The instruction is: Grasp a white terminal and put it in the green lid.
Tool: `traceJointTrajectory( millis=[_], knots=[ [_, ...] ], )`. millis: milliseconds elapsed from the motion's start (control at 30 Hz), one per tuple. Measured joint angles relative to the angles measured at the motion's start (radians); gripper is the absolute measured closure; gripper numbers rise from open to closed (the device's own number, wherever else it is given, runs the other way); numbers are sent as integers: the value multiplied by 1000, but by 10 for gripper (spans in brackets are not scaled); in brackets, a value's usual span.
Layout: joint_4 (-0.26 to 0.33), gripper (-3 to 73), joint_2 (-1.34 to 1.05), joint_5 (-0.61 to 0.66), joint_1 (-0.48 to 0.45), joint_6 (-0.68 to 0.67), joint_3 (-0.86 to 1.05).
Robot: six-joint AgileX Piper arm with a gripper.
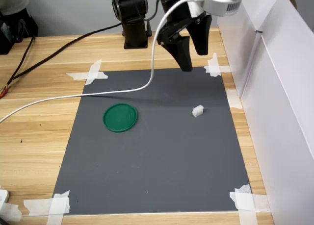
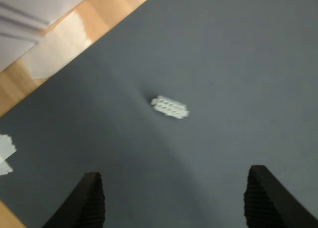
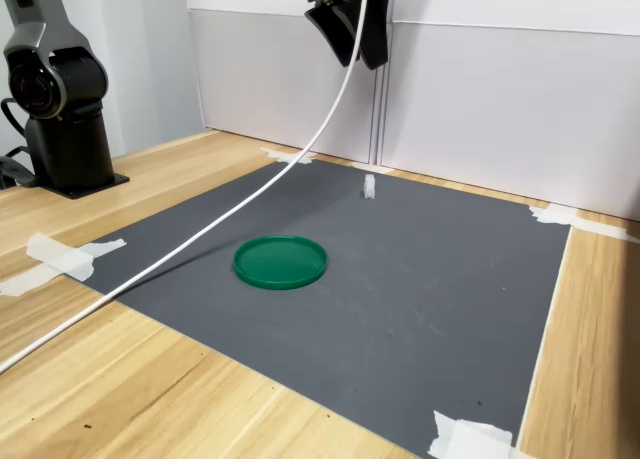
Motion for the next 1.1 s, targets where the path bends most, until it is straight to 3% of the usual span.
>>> traceJointTrajectory(
  millis=[300, 800, 1100],
  knots=[
    [-39, 2, 90, -13, 17, 148, -10],
    [-51, 2, 177, -85, 17, 212, -9],
    [-46, 15, 204, -169, 17, 219, 98]
  ],
)
